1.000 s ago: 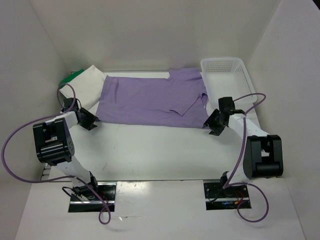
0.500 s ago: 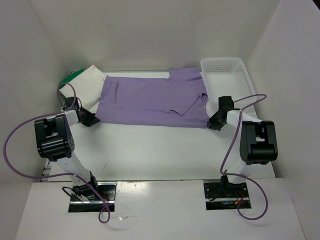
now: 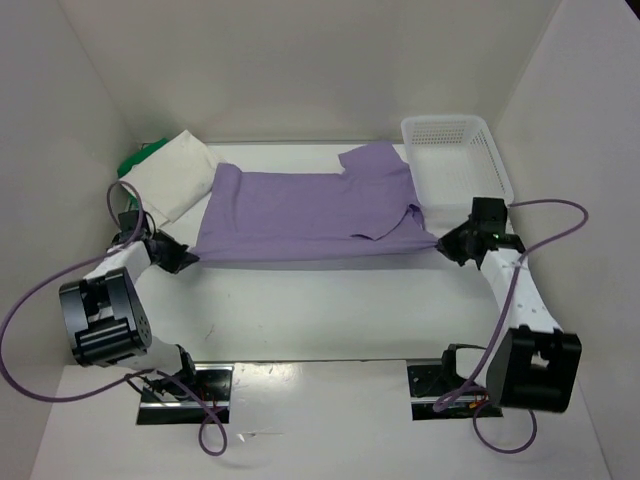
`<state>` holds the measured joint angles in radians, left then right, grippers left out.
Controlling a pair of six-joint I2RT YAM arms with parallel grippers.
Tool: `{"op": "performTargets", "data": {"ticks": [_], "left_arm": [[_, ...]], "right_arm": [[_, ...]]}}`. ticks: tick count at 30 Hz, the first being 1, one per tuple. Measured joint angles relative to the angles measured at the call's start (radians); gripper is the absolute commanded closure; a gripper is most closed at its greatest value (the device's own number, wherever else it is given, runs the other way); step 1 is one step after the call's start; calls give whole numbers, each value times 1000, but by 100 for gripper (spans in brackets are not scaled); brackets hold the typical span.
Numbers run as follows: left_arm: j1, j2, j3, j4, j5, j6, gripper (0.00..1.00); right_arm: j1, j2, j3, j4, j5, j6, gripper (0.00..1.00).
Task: Fold and stack the t-shirts
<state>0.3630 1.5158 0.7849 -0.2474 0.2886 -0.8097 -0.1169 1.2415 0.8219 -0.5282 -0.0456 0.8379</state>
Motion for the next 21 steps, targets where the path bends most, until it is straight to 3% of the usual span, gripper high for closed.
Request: {"op": "performTargets", "data": {"ticks": [4, 11, 14, 15, 16, 17, 19, 20, 21], "left_arm": [[37, -107, -30, -101, 28, 31, 100], [62, -234, -39, -262, 47, 71, 97], [62, -239, -39, -329, 53, 73, 90], [62, -240, -39, -350, 54, 74, 85], [62, -242, -39, -375, 55, 71, 71], [62, -244, -40, -391, 56, 72, 63], [63, -252, -54, -412, 59, 68, 43], [64, -258, -62, -426, 58, 64, 22], [64, -261, -65, -441, 55, 68, 15]], "right_arm": [[-32, -117, 11, -117, -33, -22, 100], [-32, -79, 94, -354, -46, -167, 96], [-5, -51, 140, -419, -18, -223, 93], [9, -51, 144, -436, -17, -233, 88], [20, -56, 146, -458, -16, -240, 69], [31, -62, 147, -477, -13, -240, 61], [41, -76, 151, -515, 2, -248, 54], [42, -85, 157, -533, 9, -253, 53], [43, -92, 164, -546, 15, -256, 53]]}}
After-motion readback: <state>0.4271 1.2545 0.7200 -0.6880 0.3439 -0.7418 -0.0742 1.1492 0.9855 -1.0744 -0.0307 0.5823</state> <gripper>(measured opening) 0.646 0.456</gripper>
